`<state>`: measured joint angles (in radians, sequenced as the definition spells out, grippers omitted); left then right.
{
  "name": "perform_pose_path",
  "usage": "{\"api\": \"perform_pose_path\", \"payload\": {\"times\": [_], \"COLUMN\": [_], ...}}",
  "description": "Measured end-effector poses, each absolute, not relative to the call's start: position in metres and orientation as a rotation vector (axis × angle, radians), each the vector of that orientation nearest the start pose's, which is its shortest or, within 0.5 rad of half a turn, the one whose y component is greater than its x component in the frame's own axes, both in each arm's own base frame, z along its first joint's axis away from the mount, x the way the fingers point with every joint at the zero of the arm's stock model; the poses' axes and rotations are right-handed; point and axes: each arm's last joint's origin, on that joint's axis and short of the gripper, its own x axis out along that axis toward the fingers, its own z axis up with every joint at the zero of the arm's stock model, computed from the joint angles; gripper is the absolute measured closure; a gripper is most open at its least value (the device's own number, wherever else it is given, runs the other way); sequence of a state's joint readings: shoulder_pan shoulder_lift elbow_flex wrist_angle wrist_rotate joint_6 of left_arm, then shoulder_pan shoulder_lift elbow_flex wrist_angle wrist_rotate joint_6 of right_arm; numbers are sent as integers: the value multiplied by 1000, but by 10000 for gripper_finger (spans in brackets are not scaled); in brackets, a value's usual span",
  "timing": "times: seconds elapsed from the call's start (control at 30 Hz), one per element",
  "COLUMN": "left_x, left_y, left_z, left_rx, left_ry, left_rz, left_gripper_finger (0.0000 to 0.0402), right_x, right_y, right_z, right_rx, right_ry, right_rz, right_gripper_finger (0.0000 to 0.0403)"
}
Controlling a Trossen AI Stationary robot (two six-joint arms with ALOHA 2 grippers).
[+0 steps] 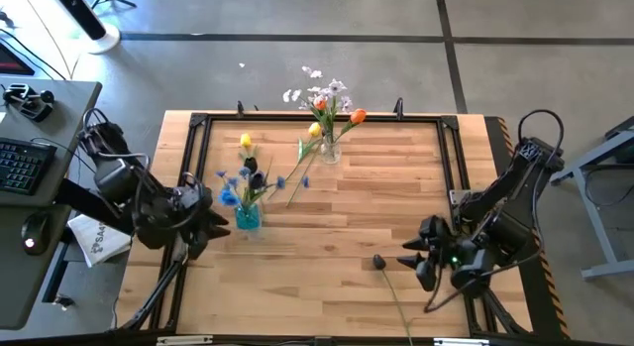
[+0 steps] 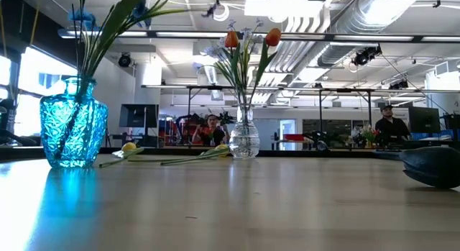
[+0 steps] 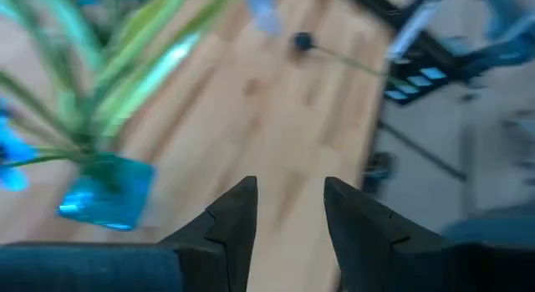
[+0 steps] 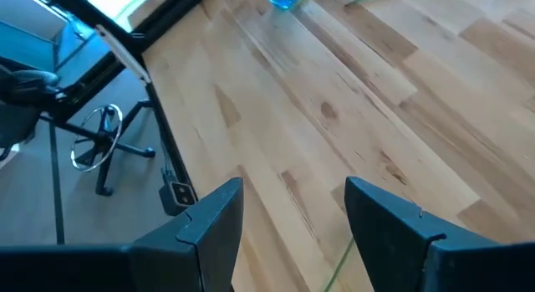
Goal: Sort flowers into vase by color
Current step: Put the left yellow flower into the transparent vase
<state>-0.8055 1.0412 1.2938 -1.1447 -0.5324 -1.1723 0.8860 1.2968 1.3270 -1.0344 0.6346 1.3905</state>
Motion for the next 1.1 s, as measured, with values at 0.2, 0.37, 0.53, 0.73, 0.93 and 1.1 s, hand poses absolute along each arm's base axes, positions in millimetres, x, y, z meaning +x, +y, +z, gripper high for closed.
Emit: {"api": "perform_pose_path", "payload": {"times": [0.2, 0.37, 0.53, 0.73, 0.93, 1.1], "left_x": [133, 143, 138, 113, 79, 54], "left_y": [-119, -131, -115, -69, -18, 7], "left_z": [393, 402, 433, 486, 499, 486], "left_rx": [-663, -650, -714, -602, -587, -514], "left_ry": [688, 616, 464, 130, 1, 41], "left_rz": [58, -73, -31, 203, 524, 748], "left_gripper_finger": [287, 311, 342, 378, 400, 401], "right_x": [177, 186, 196, 208, 219, 226], "right_y": [162, 151, 141, 130, 122, 115], "right_z": [346, 346, 347, 350, 354, 358], "right_rx": [651, 661, 685, 713, 753, 779], "right_ry": [735, 720, 693, 641, 575, 491], "right_rz": [-348, -397, -435, -460, -470, -507], "right_gripper_finger": [199, 199, 199, 199, 199, 199]}}
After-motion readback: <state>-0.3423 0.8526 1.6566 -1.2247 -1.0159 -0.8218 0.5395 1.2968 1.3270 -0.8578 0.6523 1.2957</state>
